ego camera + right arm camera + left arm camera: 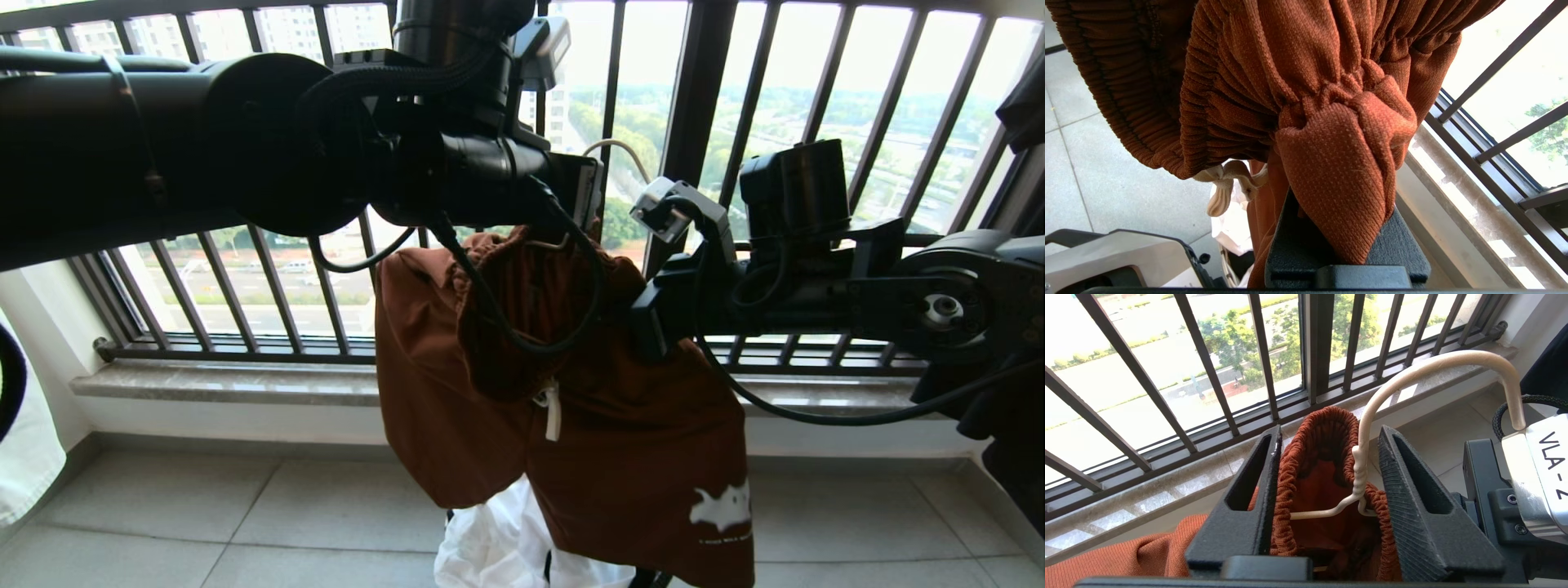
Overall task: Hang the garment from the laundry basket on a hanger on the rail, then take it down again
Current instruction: Hang the clothes on the clothes rack
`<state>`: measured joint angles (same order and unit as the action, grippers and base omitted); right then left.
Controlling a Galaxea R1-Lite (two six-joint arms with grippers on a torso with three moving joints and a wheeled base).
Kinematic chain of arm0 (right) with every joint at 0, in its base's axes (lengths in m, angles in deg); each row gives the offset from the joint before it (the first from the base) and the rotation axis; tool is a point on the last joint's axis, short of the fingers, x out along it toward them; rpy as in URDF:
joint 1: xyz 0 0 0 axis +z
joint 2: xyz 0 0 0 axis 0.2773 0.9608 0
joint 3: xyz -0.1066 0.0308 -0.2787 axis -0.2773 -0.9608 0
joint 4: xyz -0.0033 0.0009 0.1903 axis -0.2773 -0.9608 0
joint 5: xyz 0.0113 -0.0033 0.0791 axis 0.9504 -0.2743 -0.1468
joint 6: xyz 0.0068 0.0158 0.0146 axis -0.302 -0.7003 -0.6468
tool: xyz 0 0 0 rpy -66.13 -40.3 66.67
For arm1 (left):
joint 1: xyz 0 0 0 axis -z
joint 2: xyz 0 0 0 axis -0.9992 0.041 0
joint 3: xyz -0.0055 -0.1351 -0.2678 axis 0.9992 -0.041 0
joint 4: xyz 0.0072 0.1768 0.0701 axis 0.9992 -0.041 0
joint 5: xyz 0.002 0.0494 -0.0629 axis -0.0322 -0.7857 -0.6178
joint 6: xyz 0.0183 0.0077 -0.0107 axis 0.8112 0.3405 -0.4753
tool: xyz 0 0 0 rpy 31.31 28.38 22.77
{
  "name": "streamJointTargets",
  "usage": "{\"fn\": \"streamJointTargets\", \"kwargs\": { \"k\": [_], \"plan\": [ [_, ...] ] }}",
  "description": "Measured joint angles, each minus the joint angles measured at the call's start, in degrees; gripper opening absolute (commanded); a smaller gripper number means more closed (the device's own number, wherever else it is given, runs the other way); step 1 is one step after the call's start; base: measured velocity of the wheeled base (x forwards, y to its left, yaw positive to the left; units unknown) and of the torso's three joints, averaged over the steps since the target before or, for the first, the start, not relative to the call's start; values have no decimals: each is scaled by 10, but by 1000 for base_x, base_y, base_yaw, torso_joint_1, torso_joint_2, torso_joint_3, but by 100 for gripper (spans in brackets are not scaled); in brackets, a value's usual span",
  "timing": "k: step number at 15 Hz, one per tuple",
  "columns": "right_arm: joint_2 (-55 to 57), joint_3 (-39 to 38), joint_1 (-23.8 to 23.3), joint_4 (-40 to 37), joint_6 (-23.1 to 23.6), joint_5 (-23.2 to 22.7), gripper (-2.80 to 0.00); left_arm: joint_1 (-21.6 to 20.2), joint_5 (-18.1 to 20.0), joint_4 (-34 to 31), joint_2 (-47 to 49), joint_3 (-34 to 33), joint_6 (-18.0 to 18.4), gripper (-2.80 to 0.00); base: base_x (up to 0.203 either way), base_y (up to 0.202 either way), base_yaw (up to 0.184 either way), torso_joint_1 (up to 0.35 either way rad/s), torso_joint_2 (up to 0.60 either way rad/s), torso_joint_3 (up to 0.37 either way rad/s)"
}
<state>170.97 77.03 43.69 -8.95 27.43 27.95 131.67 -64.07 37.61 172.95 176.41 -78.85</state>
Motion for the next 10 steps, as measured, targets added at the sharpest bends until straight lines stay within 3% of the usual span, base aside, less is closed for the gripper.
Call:
{"fn": "streamJointTargets", "kwargs": {
  "k": [10],
  "plan": [
    [0,0,0,1,0,0,-280,0,-1,-2,-8,-1,-12,-280,0,0,0,0,0,0]
  ]
}}
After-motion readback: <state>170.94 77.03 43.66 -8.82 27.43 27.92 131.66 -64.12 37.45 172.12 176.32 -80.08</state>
